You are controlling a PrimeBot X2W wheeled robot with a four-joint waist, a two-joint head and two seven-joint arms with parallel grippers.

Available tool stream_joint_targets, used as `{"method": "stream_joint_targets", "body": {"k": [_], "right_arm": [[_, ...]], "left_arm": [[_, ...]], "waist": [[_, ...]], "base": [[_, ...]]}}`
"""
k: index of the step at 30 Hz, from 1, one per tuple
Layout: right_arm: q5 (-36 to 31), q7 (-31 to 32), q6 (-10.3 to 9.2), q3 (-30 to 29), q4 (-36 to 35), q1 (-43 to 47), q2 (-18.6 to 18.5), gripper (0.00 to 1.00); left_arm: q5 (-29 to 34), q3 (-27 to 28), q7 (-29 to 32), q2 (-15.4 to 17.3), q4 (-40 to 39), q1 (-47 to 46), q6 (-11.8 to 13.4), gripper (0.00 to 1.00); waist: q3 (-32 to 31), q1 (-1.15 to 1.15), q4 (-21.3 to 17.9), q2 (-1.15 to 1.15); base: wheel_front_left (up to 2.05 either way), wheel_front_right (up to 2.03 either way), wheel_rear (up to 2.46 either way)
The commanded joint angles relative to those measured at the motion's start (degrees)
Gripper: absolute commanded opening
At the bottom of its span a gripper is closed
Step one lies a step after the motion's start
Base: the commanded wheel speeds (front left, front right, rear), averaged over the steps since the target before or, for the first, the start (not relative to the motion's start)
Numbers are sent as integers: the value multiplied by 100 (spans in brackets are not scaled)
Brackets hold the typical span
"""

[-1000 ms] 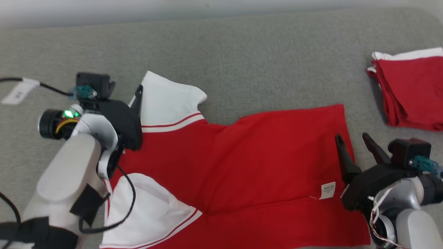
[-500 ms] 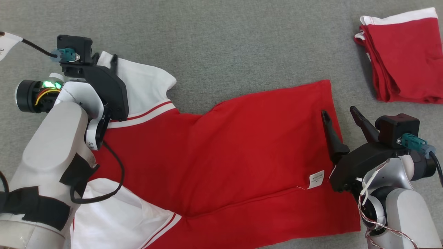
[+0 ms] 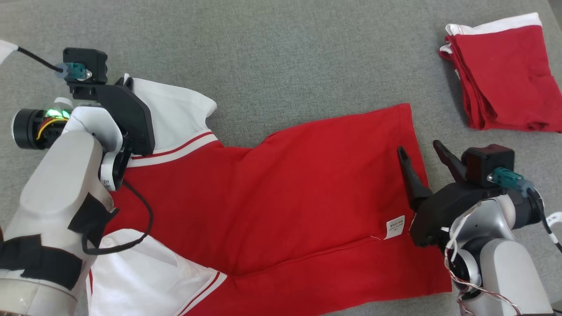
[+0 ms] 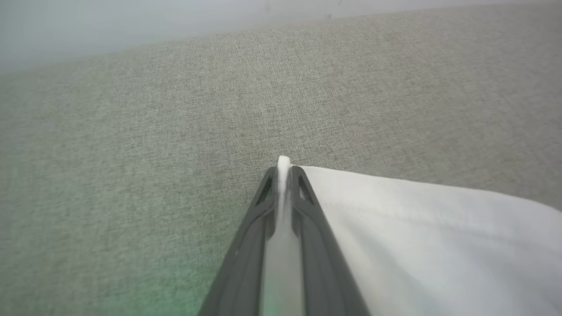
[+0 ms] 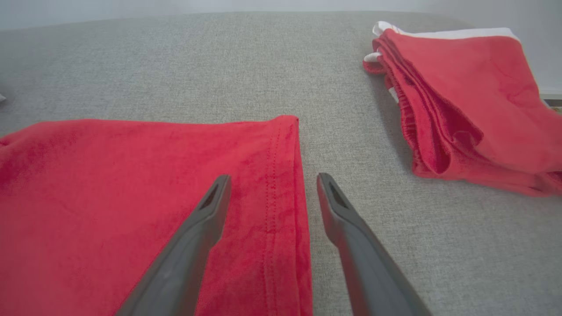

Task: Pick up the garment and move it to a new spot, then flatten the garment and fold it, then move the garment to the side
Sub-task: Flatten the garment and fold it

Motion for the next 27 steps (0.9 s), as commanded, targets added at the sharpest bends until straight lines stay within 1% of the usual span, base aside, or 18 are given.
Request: {"method": "stream_joint_targets", "body": {"k": [1,2,4,6,12,15,16,17,20,22,24,27], "right_arm": [[-112,48,1,37,-6,-102,2,100],[-136,76,1,54,-11,-136,1,100],[-246,146,1,98,-5,-188,-4,100],[-308,255,1,202,-12,-295,-118,100],[-520,659,1,244,-136,-879,-730,100],[-551,973,1,343,-94,-1126,-1092,100],[-551,973,1,343,-94,-1126,-1092,100],[-518,1079,1,398,-53,-1155,-1250,100],[-406,1292,1,537,64,-1291,-1666,100],[-303,1429,1,596,191,-1295,-1880,100],[-194,1542,1,641,271,-1262,-2041,100],[-3,1695,1,708,310,-1266,-2158,100]], "left_arm": [[-17,-19,13,3,76,-2,-13,8],[-23,-26,12,-6,96,9,-11,0],[-23,-25,-34,-27,124,-17,33,0],[23,-57,-75,-53,141,-55,71,0],[113,-163,-304,-239,84,-42,198,0],[88,-197,-393,-357,101,-75,178,0],[88,-197,-393,-357,101,-75,178,0],[97,-233,-429,-456,101,-78,183,0],[50,-248,-549,-622,135,-136,160,0],[28,-271,-612,-738,198,-157,158,0],[-2,-284,-680,-812,271,-150,129,0],[-46,-268,-781,-845,406,-155,99,0]], "waist": [[42,1,-20,0],[68,1,-20,0],[121,1,-3,0],[170,1,41,0],[261,1,252,0],[274,1,392,0],[274,1,392,0],[278,1,452,0],[298,1,578,0],[304,1,652,0],[309,1,710,0],[309,1,719,0]], "base": [[0,0,0],[0,0,0],[0,0,0],[0,0,0],[0,0,0],[0,0,0],[0,0,0],[0,0,0],[0,0,0],[0,0,0],[0,0,0],[0,0,0]]}}
